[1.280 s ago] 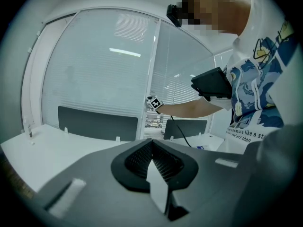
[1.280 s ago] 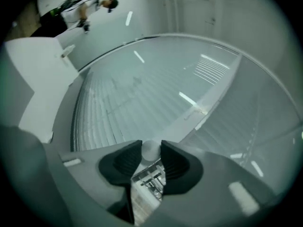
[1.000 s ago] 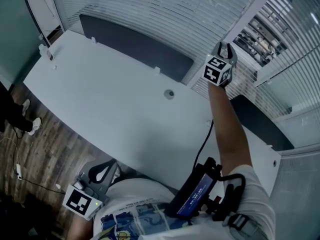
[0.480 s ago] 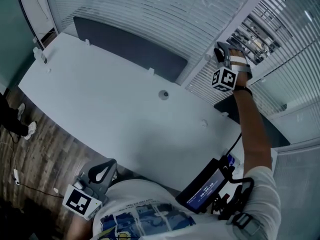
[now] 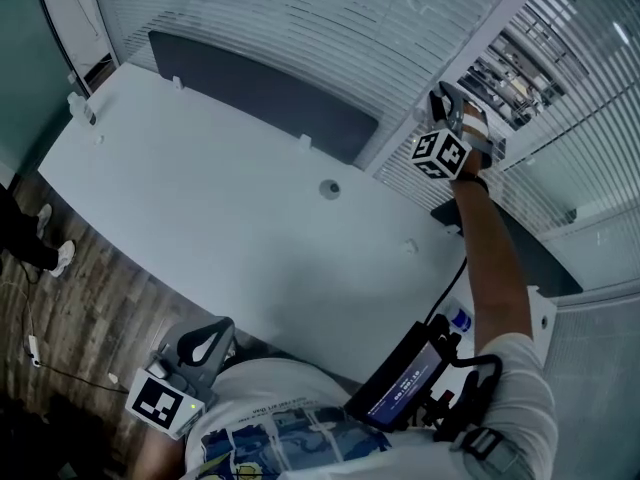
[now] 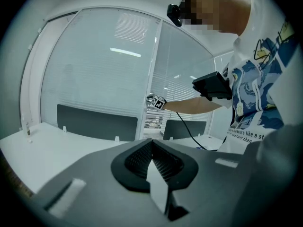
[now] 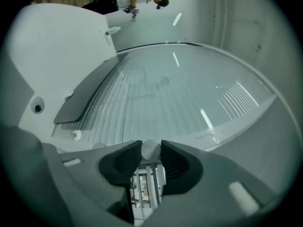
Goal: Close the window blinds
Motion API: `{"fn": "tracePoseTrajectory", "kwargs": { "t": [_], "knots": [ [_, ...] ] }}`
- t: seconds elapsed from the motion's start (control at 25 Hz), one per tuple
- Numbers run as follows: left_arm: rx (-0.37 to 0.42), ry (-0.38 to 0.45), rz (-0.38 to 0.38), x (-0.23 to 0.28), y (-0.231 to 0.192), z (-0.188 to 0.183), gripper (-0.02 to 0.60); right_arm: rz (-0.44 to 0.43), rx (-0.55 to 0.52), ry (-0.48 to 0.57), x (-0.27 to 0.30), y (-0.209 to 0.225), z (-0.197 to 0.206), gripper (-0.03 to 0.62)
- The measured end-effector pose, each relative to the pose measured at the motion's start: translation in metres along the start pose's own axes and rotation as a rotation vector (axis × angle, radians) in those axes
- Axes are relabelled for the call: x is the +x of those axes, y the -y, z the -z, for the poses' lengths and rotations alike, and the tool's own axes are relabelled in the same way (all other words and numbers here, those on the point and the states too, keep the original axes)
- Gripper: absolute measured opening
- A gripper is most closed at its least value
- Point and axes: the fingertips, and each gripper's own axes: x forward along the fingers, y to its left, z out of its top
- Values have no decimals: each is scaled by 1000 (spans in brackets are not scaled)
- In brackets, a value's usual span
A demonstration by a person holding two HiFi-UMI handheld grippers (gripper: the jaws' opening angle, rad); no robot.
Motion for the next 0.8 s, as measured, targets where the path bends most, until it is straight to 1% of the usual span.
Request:
{"fn": "tracePoseTrajectory", "kwargs": {
  "t": [0.24,0.36,0.44,0.56,0.8],
  "knots": [
    [4,-2,5,3,0,-1,6,130,387,-72,-1,10,-1,124],
    [3,-2,-1,1,-1,-2,6,173,537,-93,-2,13,0,124],
    [-1,-2,-10,-2,-3,-1,6,191,592,-102,-3,15,1,124],
    [-8,-7,-20,-6,-7,0,6,205,643,-112,-3,17,2,124],
    [-4,-1,-17,-6,-14,-4,6,209,762,-130,1,19,4,124]
  ]
}}
